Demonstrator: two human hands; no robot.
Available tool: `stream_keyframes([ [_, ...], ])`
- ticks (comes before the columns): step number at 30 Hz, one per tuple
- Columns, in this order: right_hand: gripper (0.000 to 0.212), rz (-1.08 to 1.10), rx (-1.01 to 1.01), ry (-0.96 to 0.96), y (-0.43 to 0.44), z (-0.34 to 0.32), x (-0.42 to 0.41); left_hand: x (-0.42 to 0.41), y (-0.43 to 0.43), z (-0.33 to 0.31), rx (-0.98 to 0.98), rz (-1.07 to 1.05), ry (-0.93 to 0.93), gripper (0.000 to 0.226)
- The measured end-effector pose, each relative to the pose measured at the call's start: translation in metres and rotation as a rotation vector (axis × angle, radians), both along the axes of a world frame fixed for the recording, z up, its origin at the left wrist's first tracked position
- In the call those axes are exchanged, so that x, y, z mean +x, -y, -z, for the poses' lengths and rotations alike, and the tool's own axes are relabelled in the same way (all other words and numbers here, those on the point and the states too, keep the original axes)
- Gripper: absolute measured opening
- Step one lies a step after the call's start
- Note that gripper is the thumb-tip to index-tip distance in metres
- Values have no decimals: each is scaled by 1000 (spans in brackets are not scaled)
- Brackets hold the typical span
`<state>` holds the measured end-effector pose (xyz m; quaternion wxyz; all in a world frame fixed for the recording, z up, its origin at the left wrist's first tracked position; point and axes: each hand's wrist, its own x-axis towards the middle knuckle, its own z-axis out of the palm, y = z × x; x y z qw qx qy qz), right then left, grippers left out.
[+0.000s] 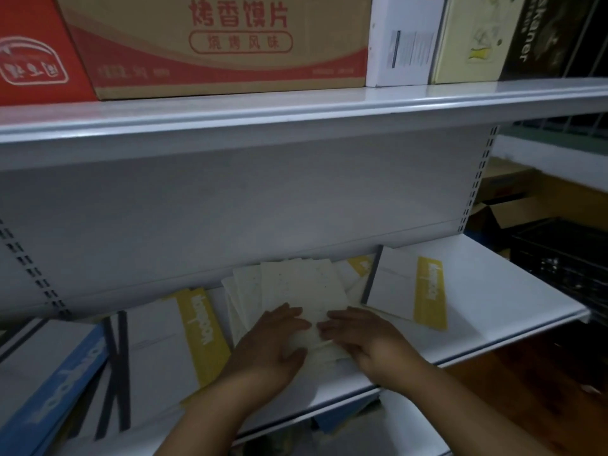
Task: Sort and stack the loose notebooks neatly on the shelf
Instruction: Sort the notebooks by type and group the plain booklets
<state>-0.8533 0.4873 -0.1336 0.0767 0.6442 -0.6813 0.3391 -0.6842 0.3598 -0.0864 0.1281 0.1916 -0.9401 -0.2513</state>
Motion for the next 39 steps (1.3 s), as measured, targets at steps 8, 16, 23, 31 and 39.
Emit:
stream_keyframes([
  [8, 69, 773, 555, 132, -20, -13, -53, -2, -1, 6, -141, -148, 133, 49],
  [16, 35, 811, 537, -1, -17, -47, -45, 5, 1, 1, 4, -213, 88, 43],
  [23, 49, 201, -366, -47, 23, -96, 79, 41, 8, -57, 1171, -455, -556, 19],
  [31, 29, -255, 19, -117, 87, -31, 141, 102, 42, -32, 888, -824, -510, 32],
  [39, 56, 530, 342, 231, 46, -37, 41, 125, 68, 2, 179, -966, -75, 51],
])
